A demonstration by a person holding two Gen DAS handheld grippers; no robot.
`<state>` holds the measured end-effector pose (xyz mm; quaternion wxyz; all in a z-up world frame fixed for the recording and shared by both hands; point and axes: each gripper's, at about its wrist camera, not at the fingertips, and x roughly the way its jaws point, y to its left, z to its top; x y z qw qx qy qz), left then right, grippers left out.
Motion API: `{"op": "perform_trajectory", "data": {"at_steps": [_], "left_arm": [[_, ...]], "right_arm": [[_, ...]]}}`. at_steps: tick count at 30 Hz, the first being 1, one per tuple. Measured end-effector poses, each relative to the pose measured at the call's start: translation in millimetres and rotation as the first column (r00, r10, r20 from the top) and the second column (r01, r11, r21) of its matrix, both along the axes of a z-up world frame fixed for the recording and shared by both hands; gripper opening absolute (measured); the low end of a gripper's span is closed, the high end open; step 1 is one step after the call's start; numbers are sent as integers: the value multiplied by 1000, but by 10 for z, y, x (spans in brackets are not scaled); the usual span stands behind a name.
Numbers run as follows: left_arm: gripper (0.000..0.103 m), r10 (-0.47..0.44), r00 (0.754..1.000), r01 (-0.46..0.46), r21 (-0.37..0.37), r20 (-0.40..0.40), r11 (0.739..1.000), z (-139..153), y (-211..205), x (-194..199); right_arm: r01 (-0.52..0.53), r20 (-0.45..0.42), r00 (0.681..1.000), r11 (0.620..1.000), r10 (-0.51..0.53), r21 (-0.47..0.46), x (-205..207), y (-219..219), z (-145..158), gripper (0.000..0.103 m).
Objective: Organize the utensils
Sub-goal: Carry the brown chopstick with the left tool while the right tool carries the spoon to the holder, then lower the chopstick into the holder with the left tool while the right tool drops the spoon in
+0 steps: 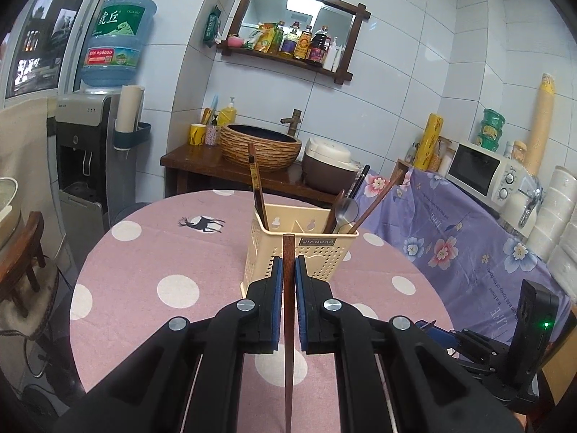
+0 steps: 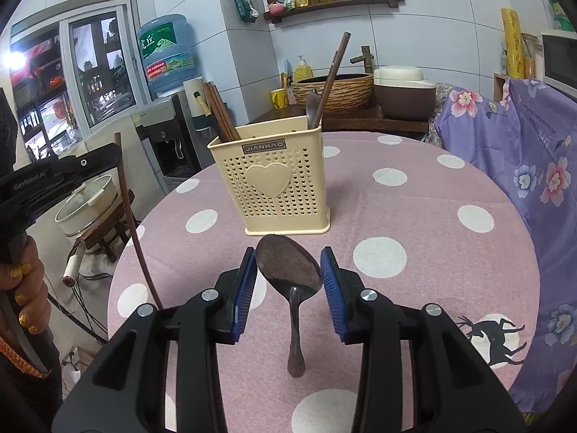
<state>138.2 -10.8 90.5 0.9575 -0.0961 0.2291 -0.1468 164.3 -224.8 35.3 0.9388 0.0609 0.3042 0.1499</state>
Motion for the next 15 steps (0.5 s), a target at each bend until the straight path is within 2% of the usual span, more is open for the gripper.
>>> {"op": "perform_trajectory", "data": {"at_steps": [5, 8, 15], "left_arm": [[8, -23, 999, 23, -9, 30, 1000, 193, -2, 79], [8, -26, 997, 27, -11, 71, 1000, 458, -19, 201], [8, 15, 979, -9, -32, 201, 999, 1394, -84, 608]], "right_arm": [[-45, 43, 998, 999, 44, 3, 139, 99, 262, 37], [-62, 108, 992, 998, 63, -11, 316, 184, 615, 37], [-7, 260, 965, 1000, 6, 3, 882, 311, 1576, 37]]}}
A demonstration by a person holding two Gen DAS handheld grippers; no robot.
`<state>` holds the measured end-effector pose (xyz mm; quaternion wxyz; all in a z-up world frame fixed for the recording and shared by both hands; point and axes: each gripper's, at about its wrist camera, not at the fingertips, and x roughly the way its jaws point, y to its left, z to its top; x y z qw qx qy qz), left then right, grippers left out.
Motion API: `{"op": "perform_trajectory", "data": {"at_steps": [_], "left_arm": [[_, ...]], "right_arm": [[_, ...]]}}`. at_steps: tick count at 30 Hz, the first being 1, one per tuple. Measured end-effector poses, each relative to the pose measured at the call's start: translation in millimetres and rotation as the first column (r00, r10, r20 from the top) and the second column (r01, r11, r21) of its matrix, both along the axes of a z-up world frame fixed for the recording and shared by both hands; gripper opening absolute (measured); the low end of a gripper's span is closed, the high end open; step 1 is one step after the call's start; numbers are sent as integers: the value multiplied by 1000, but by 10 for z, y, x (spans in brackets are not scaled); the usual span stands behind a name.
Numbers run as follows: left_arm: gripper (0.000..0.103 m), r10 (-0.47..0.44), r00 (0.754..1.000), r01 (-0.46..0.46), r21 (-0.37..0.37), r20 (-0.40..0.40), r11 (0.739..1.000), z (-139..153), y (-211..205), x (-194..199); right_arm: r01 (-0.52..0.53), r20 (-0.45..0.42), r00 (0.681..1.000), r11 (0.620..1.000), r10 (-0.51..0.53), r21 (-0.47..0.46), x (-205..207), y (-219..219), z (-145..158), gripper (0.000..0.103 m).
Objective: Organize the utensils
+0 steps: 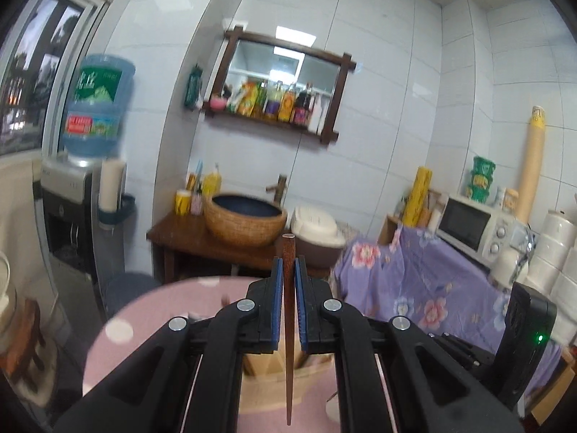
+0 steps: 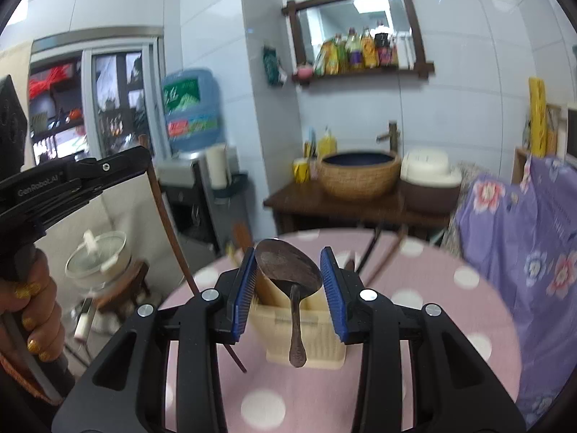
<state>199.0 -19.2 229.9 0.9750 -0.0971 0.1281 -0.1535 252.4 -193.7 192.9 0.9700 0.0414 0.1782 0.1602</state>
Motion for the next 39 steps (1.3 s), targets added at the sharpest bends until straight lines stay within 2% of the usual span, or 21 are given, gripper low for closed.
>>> {"op": "perform_trajectory", "data": {"at_steps": [3, 6, 10, 16, 21, 22, 26, 31, 32, 33, 34, 35, 36, 39], "left_arm": [[8, 39, 999, -39, -4, 27, 999, 216, -86, 233], [8, 76, 996, -77, 23, 39, 997, 141, -163, 380], [8, 110, 994, -110, 57, 15, 992, -273, -214, 497], [8, 117, 990, -110, 93, -75, 990, -898, -216, 558], [8, 120, 985, -105, 117, -127, 988, -1243, -222, 576], [3, 123, 984, -107, 120, -130, 987, -1283, -220, 574], [3, 114, 981, -95, 121, -157, 988, -1352, -212, 588], [4, 97, 990, -86, 110, -104, 990, -1316, -156, 325], [9, 96, 991, -86, 109, -89, 990, -1315, -141, 250], [17, 96, 993, -88, 107, -74, 990, -1325, -105, 150], [42, 104, 993, -97, 106, -61, 990, -1350, -71, 60], [65, 117, 992, -111, 107, -49, 988, -1384, -39, -23], [70, 128, 991, -124, 110, -34, 986, -1422, -3, -98], [78, 140, 990, -139, 173, 9, 975, -1604, 65, -393]], "right_arm": [[35, 17, 999, 999, -35, -1, 264, 79, 169, 37], [54, 6, 999, 998, -54, -27, 476, 179, 67, 37], [81, -58, 995, 996, -83, -41, 684, 217, -383, 37], [86, -125, 988, 993, -96, -83, 701, 268, -986, 35], [88, -147, 984, 990, -104, -107, 675, 283, -1237, 35], [90, -146, 984, 989, -107, -118, 671, 291, -1265, 35], [91, -115, 987, 986, -108, -142, 594, 317, -1310, 36], [92, -34, 994, 982, -99, -163, 299, 299, -1303, 59], [92, -21, 995, 982, -97, -163, 217, 283, -1300, 62], [94, -13, 995, 982, -98, -164, 126, 249, -1304, 72], [99, -11, 995, 981, -102, -167, 53, 217, -1307, 80], [104, -12, 994, 980, -108, -169, -28, 175, -1313, 81], [106, -16, 994, 980, -110, -168, -110, 123, -1326, 82], [98, -24, 994, 981, -103, -166, -413, -49, -1410, 96]]}}
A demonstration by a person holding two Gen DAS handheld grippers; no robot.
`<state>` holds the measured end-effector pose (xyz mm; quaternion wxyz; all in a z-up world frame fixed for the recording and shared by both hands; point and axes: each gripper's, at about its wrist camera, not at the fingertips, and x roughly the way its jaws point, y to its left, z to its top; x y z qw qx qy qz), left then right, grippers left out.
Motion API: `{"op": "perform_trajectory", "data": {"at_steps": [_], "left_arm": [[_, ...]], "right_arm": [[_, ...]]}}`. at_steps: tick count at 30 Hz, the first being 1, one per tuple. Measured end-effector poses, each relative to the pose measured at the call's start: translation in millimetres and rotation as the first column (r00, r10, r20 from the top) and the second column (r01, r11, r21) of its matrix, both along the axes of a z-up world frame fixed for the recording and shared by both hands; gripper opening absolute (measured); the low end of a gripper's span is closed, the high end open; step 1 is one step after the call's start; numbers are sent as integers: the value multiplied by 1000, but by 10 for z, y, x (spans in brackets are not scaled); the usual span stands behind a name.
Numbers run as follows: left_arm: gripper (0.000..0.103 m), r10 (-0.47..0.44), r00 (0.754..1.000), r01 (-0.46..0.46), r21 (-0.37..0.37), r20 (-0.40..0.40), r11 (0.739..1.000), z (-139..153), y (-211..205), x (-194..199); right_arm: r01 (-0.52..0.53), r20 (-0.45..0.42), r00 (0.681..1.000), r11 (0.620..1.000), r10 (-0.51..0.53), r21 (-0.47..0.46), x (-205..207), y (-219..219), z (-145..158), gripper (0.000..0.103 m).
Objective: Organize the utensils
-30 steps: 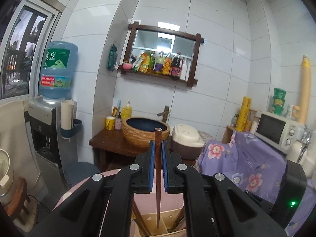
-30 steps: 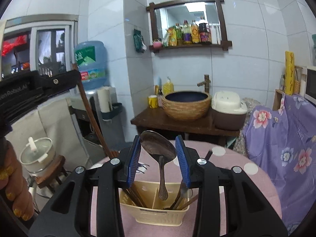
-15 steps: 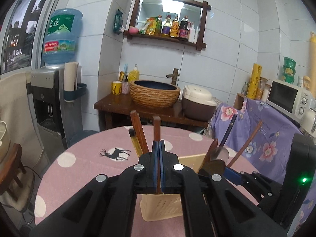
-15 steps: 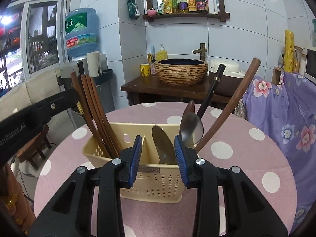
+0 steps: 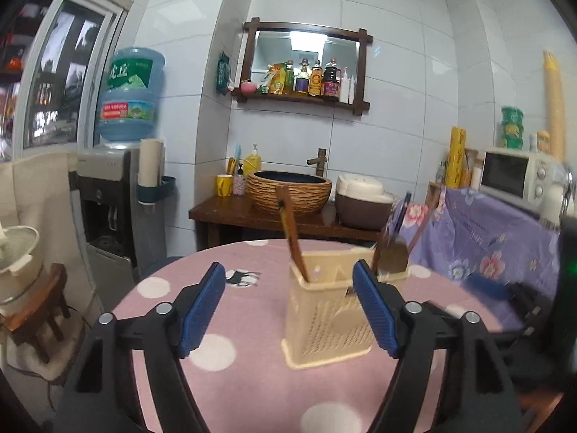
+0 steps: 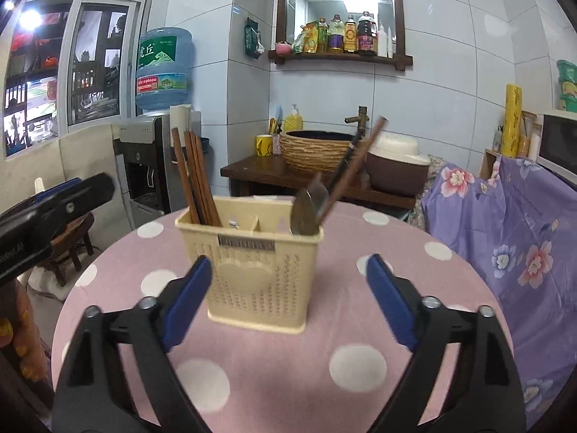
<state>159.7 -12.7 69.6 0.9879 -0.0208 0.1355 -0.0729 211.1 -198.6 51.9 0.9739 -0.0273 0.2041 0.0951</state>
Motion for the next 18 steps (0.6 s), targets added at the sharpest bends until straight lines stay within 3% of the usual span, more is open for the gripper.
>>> {"op": "perform_trajectory", "data": {"at_steps": [2, 4, 9, 13, 18], "left_arm": [[93, -2, 1000, 1, 46, 7, 999, -113, 22, -152], [98, 7, 1000, -8, 67, 12, 998, -247, 55, -345], [98, 6, 999, -5, 10, -33, 1000, -517, 135, -729], [98, 0, 998, -1, -22, -55, 1000, -646, 139, -980], [98, -22, 999, 21, -13, -32, 1000, -705, 68, -1221]], "right_arm": [[11, 10, 1000, 1000, -11, -18, -218, -81, -107, 97], [35, 5, 999, 998, -34, -59, -425, -109, -247, 97], [10, -31, 999, 1000, -10, 12, -917, -199, -514, 97], [24, 11, 1000, 995, -25, 96, -1319, -256, -592, 97], [45, 88, 995, 999, -46, 16, -1667, -173, -617, 97]]}}
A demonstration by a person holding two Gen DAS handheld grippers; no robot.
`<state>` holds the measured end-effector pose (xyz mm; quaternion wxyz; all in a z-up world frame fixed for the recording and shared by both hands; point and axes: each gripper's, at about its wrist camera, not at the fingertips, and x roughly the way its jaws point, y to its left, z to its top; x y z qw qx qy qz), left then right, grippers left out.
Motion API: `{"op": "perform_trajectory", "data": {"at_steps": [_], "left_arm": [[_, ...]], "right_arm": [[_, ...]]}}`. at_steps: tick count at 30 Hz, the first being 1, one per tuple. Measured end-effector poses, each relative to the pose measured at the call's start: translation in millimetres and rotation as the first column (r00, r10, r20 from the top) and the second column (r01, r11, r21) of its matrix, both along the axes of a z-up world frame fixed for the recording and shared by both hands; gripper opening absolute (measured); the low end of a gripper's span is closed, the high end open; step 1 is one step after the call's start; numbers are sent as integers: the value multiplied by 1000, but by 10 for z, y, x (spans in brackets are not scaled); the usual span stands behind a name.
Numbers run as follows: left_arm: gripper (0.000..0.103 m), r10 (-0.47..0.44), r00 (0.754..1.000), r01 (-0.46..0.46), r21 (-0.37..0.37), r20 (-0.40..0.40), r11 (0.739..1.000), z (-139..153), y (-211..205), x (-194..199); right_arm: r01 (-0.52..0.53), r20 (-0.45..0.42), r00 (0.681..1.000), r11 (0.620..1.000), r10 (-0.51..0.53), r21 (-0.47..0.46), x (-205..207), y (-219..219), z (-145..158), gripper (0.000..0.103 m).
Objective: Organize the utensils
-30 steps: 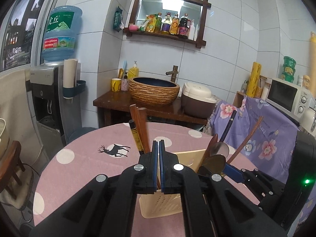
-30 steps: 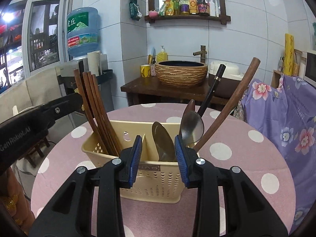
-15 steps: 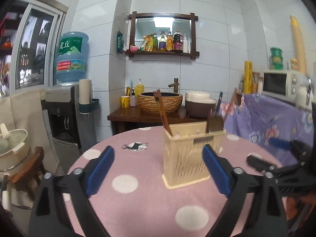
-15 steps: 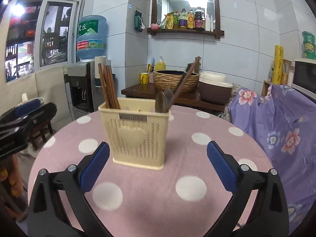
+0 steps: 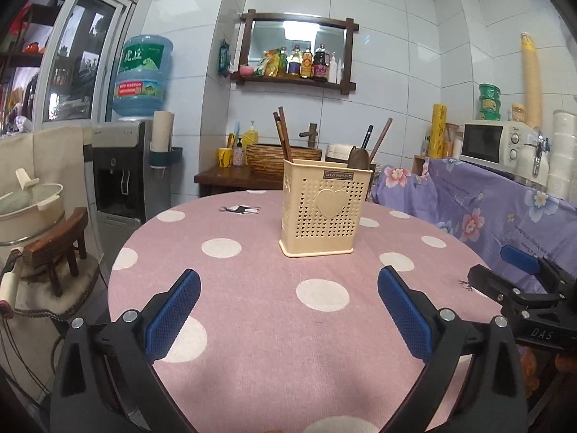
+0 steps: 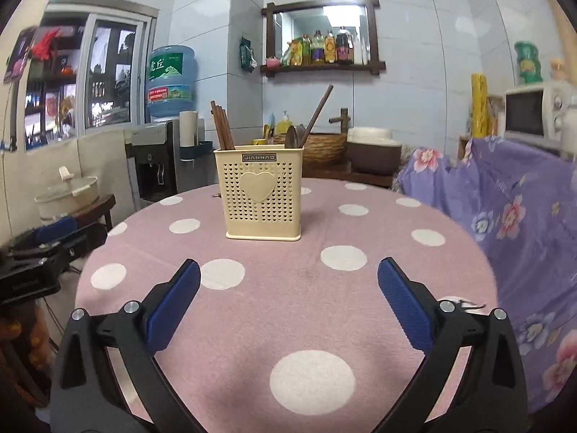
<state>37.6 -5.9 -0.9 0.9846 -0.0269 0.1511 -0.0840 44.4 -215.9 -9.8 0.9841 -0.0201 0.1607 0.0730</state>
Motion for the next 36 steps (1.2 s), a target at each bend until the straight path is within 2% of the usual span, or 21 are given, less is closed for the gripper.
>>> {"op": "perform_trajectory", "data": {"at_steps": [6, 36], "left_arm": [[98, -3, 1000, 3, -28, 18, 1000, -47, 55, -148], [98, 2, 1000, -2, -29, 9, 1000, -114, 59, -219]], "right_arm": [[-22, 25, 999, 1000, 22, 2, -187, -9, -9, 97], [-47, 14, 999, 999, 47, 3, -180, 20, -12, 97]]}}
